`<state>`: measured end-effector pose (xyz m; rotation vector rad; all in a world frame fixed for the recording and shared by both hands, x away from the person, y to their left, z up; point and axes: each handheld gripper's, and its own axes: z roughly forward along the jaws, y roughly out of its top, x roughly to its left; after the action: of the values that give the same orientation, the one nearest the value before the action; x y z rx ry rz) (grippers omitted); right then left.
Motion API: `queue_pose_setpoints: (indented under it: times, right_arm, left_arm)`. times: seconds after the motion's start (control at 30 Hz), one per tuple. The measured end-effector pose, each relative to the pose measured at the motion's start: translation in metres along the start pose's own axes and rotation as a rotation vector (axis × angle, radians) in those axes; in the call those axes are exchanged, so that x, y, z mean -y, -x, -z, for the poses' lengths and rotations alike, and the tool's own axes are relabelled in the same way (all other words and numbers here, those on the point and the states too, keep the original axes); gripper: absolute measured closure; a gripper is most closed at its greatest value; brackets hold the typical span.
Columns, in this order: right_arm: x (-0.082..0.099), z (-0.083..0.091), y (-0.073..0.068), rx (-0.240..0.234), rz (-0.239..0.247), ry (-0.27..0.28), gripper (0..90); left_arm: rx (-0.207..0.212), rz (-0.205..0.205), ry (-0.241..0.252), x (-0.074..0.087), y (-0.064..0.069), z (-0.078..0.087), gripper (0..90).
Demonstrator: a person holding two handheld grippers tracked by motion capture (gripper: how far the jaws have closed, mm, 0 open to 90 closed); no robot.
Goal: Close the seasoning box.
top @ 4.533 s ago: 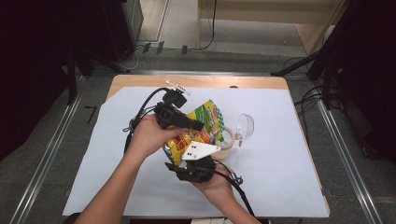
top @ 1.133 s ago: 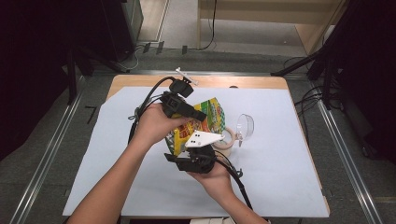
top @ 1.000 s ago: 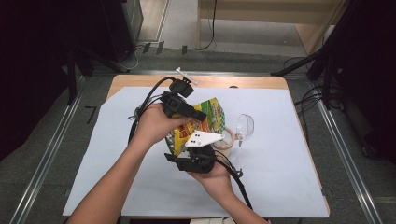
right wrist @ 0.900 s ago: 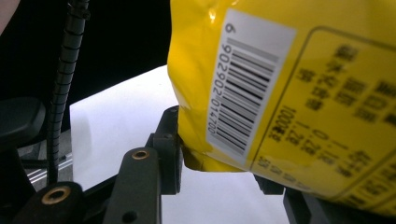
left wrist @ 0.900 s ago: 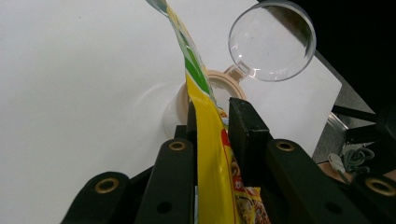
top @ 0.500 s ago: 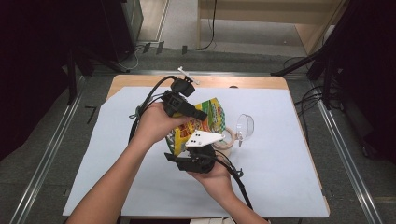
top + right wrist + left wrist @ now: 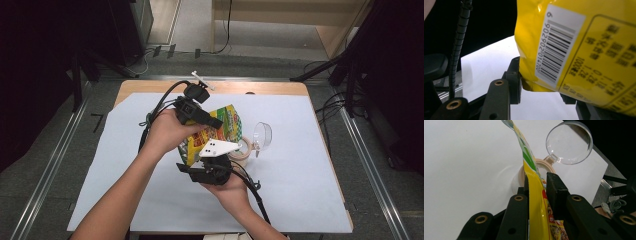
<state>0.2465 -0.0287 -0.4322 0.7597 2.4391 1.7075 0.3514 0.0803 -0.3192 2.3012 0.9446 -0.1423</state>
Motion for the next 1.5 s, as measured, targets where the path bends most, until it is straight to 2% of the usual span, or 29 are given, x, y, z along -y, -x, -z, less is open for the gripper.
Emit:
queue_pose_setpoints:
  times: [0.23, 0.63, 1.5]
  right_arm:
    - [0.0004, -0.0004, 0.0002, -0.001, -0.004, -0.003, 60.6]
    - [-0.0007, 0.0006, -0.0001, 0.004, 0.000, 0.001, 60.6]
    - [0.0011, -0.0007, 0.0005, 0.008, 0.004, -0.001, 60.6]
  left_arm:
    - [-0.007, -0.005, -0.012, -0.0005, 0.0002, -0.0012, 79.1]
    - [-0.004, -0.007, -0.001, -0.0011, 0.0010, 0.0005, 79.2]
    - [-0.019, -0.019, -0.011, -0.0013, 0.0026, -0.0020, 79.2]
